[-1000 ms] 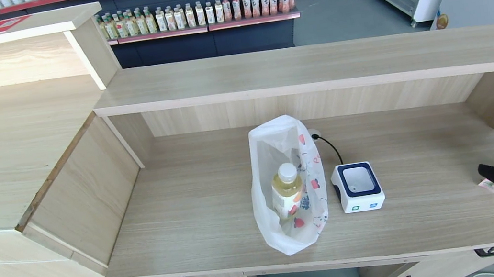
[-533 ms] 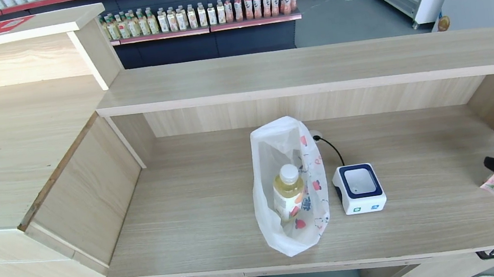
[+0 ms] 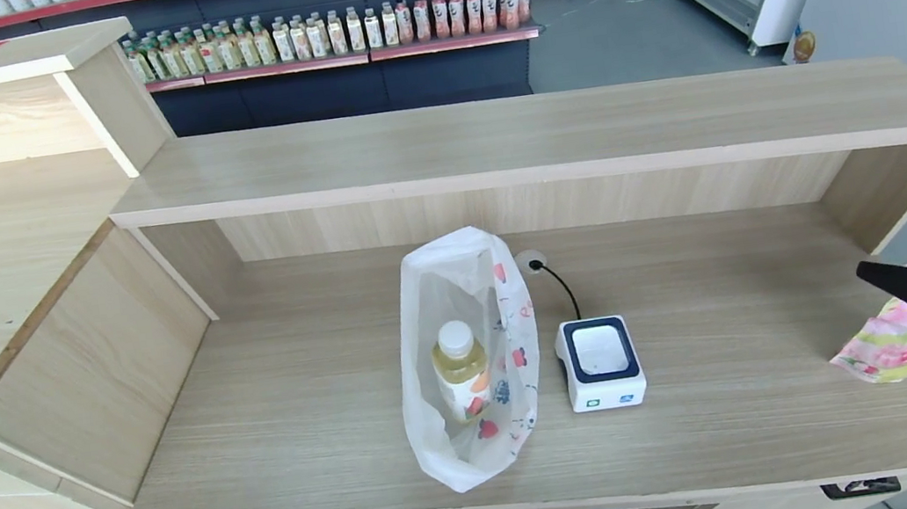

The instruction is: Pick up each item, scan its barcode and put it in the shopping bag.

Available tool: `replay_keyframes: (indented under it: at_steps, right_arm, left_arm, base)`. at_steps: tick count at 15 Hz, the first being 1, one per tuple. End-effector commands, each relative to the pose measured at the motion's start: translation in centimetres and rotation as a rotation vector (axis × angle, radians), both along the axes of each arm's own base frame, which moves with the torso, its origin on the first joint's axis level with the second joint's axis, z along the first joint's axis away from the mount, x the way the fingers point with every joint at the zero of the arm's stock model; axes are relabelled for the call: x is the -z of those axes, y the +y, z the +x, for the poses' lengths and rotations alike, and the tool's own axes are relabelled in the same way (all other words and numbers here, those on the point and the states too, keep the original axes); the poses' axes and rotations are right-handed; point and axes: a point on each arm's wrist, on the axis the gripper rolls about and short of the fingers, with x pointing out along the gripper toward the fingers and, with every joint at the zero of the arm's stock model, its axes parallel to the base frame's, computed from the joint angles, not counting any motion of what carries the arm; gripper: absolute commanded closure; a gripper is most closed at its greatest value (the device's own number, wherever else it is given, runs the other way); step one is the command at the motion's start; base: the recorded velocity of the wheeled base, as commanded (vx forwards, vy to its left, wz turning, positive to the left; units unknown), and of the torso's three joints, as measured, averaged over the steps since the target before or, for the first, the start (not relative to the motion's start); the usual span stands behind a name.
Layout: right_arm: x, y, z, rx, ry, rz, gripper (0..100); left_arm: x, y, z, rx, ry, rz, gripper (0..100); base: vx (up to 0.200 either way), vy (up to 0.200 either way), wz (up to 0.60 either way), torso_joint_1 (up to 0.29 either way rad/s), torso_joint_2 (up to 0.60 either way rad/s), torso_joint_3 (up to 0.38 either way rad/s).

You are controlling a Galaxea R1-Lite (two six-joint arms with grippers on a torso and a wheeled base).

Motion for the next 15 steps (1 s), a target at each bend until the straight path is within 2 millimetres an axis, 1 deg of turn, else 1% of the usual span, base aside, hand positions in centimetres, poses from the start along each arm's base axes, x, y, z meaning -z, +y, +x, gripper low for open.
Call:
replay_keyframes:
  at_steps: [1,4,7,15]
  right_arm:
    - [0.2,0.0,1.6,0.022,0.025,0.003,0]
    - [0.6,0.1,2.5,0.025,0.04,0.002,0]
    - [1.2,0.1,2.5,0.032,0.065,0.016,0]
    - [1.7,0.0,2.4,0.04,0.081,0.024,0]
  left_arm:
    - [0.0,0.0,0.0,0.0,0.0,0.0,0]
    - [0.0,0.0,0.0,0.0,0.0,0.0,0]
    - [0.0,0.0,0.0,0.0,0.0,0.0,0]
    - [0.0,0.0,0.0,0.0,0.0,-0.002,0]
  base:
    - [0.0,-0.2,0.0,0.002,0.0,-0.002]
    - [0.0,-0.2,0.0,0.002,0.0,0.001]
    - [0.0,-0.2,0.0,0.002,0.0,0.002]
    - [0.0,-0.2,0.0,0.003,0.0,0.0]
